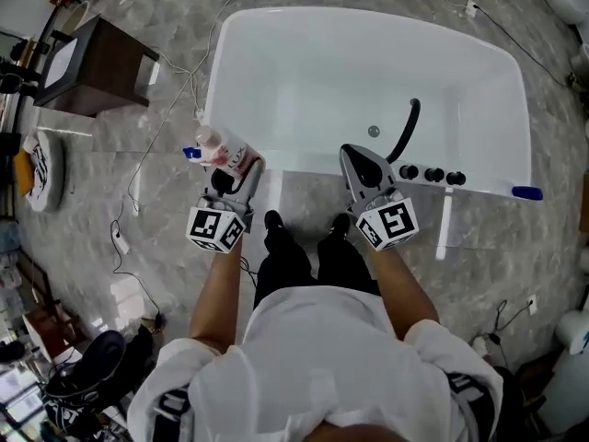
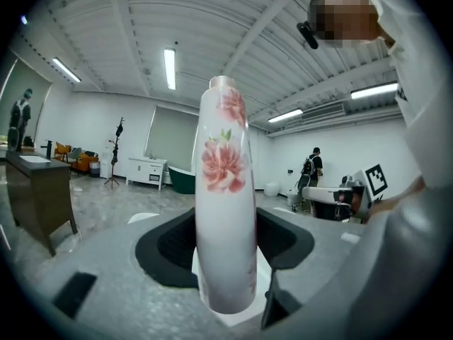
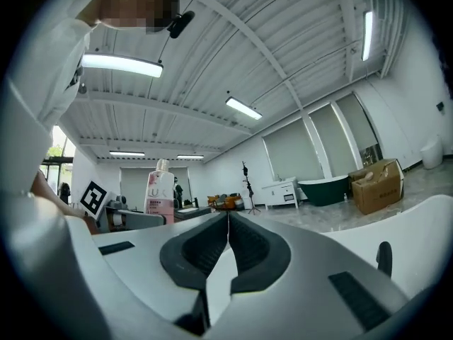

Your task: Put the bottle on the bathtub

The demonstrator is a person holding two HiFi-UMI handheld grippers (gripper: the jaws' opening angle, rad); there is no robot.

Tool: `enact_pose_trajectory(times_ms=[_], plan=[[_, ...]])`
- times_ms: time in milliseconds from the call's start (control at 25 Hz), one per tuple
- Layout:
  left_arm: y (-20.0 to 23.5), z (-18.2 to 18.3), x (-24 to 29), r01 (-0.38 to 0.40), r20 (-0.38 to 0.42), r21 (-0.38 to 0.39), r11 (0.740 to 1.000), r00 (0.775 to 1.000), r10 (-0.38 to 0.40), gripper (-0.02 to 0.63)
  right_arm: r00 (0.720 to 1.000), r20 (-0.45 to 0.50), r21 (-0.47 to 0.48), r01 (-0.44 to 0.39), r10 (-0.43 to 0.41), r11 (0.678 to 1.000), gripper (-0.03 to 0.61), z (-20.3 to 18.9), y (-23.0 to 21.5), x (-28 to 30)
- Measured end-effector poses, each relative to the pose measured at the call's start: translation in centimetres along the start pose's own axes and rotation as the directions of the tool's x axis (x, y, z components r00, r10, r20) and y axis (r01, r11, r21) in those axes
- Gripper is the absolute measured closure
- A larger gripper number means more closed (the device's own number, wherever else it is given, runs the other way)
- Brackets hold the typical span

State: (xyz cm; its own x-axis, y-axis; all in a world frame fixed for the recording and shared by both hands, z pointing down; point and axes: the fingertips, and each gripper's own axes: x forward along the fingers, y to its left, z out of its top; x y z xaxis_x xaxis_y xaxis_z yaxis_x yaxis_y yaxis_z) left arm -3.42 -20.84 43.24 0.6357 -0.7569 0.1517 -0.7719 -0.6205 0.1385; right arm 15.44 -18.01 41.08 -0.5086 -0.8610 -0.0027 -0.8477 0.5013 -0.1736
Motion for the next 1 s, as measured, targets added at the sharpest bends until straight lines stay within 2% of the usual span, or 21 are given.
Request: enact_pose_trajectory(times_ms=[200,280,560,800,1000], plan=[[4.4,-5.0,4.3,0.009,-0.012,0.022,1.000,1.000,-0.009,0.371,0.992,-0.008,-0.031,0.128,-0.128,0.991,0.563,-5.8,-1.8,4.6],[6.0,-7.1,4.8,-0.001,-0.014,0.026,1.000,1.000,0.001,0.371,0.988,-0.025,-0.033,0.153,-0.154,0.988,0.563,-8.3,-1.7,6.1],[13.0,-14.5,6.1,-0.040,-0.038,0.036,0.999,0.998,0.042,0.372,0.982,-0.064,-0.056,0.172,-0.175,0.984,0.563,-15.5,-0.6,14.2],[15.6,-20.3,6.6,-0.119,-0.061,0.028,0.992,0.991,0.121,0.373,0.983,-0.100,-0.034,0.148,-0.151,0.988,0.563,-20.6,0.1,17.1],[16.6,-24.4,7.4,-0.120,-0.066,0.022,0.993,0.990,0.121,0.373,0.985,-0.131,-0.027,0.108,-0.110,0.994,0.563,-24.7,1.0,18.2]])
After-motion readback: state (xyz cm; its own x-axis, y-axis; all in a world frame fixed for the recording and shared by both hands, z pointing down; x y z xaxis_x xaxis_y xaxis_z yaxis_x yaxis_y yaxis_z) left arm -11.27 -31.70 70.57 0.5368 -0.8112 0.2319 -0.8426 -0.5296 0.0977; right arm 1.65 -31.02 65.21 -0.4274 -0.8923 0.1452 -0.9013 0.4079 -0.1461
